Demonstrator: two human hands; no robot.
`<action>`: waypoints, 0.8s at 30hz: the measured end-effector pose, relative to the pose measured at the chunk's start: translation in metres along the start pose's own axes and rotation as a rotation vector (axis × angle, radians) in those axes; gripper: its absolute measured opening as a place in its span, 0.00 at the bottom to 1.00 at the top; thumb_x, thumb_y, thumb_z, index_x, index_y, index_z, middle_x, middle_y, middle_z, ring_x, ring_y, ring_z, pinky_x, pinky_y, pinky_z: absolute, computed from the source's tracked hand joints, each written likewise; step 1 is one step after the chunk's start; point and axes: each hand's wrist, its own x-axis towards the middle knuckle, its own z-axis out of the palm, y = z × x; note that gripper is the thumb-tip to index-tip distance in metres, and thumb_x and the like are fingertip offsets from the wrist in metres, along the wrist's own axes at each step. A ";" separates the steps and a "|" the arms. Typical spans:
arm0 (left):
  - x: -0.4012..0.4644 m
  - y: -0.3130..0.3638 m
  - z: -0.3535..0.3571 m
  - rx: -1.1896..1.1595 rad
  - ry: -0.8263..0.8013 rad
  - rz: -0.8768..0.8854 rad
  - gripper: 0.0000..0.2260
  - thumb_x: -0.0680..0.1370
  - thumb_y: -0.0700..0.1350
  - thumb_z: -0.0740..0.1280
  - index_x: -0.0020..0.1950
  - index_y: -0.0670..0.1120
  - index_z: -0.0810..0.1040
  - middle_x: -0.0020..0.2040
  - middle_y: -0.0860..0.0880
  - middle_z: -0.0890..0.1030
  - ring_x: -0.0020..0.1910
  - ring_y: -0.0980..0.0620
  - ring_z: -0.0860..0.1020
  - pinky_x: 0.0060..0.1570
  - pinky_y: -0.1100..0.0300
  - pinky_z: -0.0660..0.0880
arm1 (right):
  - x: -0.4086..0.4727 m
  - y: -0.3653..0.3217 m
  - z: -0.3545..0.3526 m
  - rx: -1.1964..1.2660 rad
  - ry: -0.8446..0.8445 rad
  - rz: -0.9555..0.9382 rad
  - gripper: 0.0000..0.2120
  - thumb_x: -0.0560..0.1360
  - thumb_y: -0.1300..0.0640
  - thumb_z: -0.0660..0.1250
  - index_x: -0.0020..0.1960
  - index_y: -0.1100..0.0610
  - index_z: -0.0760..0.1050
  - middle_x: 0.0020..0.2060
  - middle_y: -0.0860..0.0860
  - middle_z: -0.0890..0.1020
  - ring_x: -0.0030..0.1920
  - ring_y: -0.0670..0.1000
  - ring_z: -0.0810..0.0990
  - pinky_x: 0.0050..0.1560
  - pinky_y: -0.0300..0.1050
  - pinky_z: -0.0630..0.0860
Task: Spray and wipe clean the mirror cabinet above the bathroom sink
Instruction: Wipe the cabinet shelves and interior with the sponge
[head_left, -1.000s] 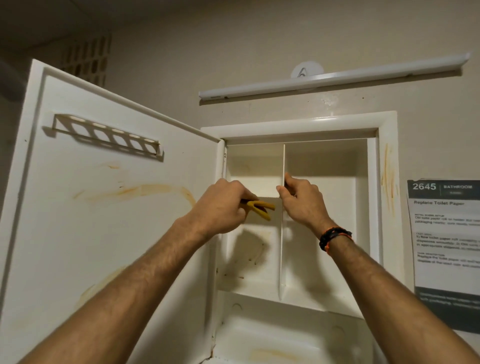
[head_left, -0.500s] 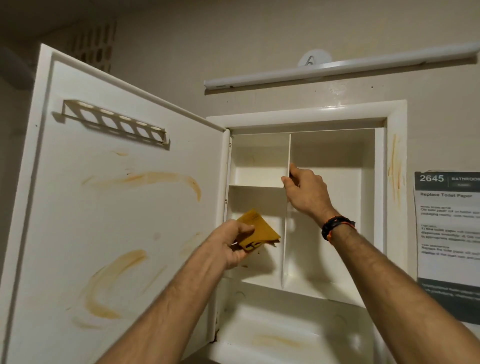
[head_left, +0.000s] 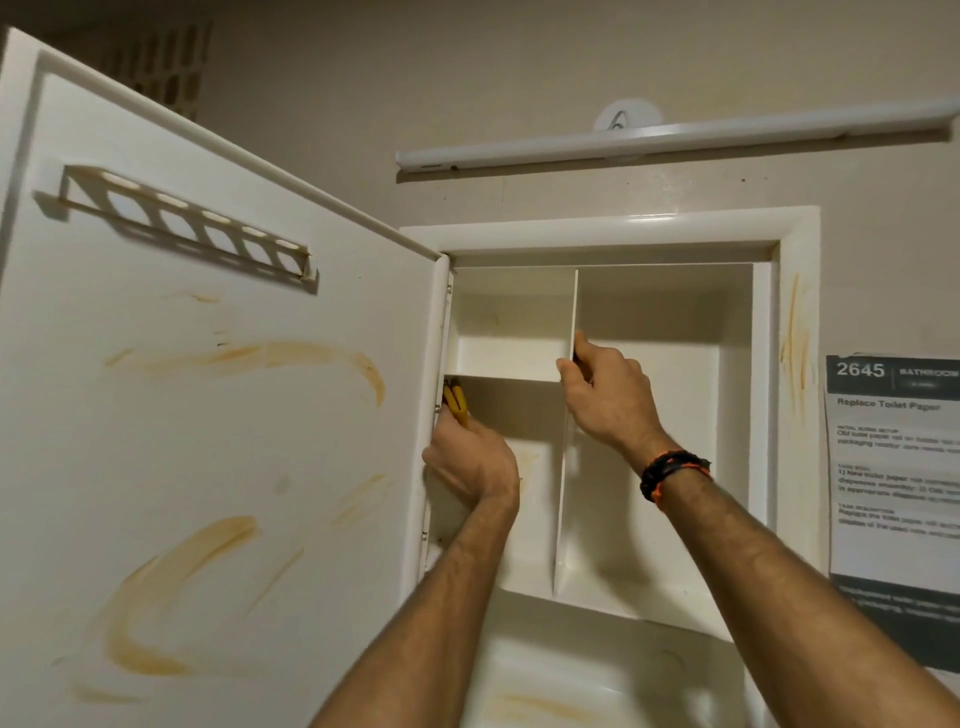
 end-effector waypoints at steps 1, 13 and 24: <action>0.003 0.001 0.006 0.020 0.007 0.018 0.10 0.82 0.41 0.62 0.57 0.41 0.81 0.48 0.42 0.84 0.47 0.43 0.82 0.48 0.54 0.78 | 0.000 0.000 0.001 -0.007 0.003 -0.007 0.08 0.82 0.52 0.57 0.46 0.54 0.65 0.33 0.49 0.73 0.40 0.57 0.73 0.42 0.48 0.71; -0.008 -0.016 0.053 0.361 -0.170 0.256 0.09 0.79 0.40 0.61 0.55 0.40 0.78 0.52 0.42 0.82 0.51 0.43 0.79 0.48 0.51 0.76 | 0.004 0.008 0.005 -0.033 0.035 -0.058 0.07 0.82 0.51 0.56 0.52 0.53 0.70 0.33 0.47 0.71 0.39 0.56 0.72 0.41 0.45 0.66; -0.013 -0.039 0.039 0.412 -0.448 0.655 0.08 0.80 0.42 0.61 0.57 0.46 0.78 0.53 0.47 0.81 0.54 0.48 0.76 0.52 0.53 0.76 | 0.004 0.012 0.011 -0.056 0.076 -0.064 0.16 0.83 0.51 0.55 0.64 0.58 0.72 0.33 0.47 0.72 0.39 0.55 0.73 0.41 0.45 0.67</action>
